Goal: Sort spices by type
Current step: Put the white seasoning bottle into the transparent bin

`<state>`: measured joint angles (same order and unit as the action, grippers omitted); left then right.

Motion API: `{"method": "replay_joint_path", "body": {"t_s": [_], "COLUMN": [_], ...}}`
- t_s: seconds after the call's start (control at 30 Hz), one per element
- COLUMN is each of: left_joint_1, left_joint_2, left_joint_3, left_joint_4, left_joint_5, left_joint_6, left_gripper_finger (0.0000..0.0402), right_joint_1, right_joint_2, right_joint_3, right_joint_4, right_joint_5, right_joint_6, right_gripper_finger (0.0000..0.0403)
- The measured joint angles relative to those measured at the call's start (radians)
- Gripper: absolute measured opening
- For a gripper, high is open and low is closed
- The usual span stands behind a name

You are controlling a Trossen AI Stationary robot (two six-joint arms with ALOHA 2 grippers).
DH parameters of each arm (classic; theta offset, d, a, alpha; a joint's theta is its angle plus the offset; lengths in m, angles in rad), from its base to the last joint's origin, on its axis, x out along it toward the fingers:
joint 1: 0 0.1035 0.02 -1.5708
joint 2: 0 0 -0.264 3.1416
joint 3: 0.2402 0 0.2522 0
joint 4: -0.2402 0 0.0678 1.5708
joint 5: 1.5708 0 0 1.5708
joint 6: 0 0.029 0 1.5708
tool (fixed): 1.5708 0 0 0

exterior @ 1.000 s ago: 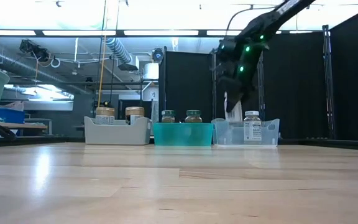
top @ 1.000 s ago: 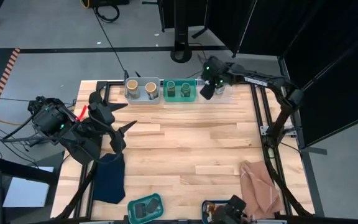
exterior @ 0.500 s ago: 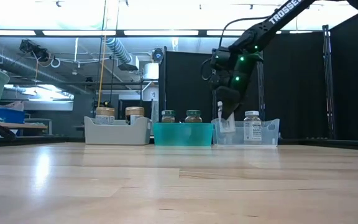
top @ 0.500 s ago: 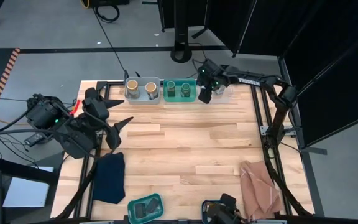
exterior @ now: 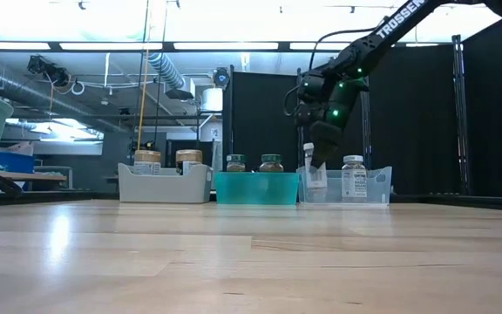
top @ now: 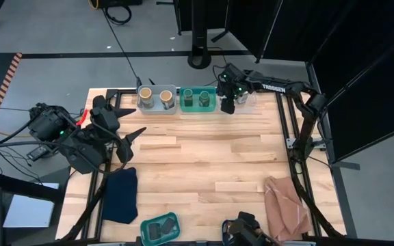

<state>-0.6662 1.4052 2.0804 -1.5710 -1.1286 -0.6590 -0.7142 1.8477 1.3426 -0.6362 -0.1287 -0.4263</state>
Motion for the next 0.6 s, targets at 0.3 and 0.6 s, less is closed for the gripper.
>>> {"method": "replay_joint_path", "body": {"t_s": [0.3,0.6], "left_joint_1": [0.000,0.000], "left_joint_2": [0.000,0.000], "left_joint_3": [0.000,0.000], "left_joint_4": [0.000,0.000], "left_joint_5": [-0.004,-0.004], "left_joint_6": [-0.004,-0.025], "left_gripper_finger": [0.0300,0.0300], "right_joint_1": [-0.022,-0.037], "right_joint_2": [0.000,0.049], "right_joint_3": [0.000,0.000], "right_joint_4": [0.039,0.059], "right_joint_5": [-0.035,-0.052], "right_joint_6": [-0.045,-0.045], "right_gripper_finger": [0.0205,0.0205]}}
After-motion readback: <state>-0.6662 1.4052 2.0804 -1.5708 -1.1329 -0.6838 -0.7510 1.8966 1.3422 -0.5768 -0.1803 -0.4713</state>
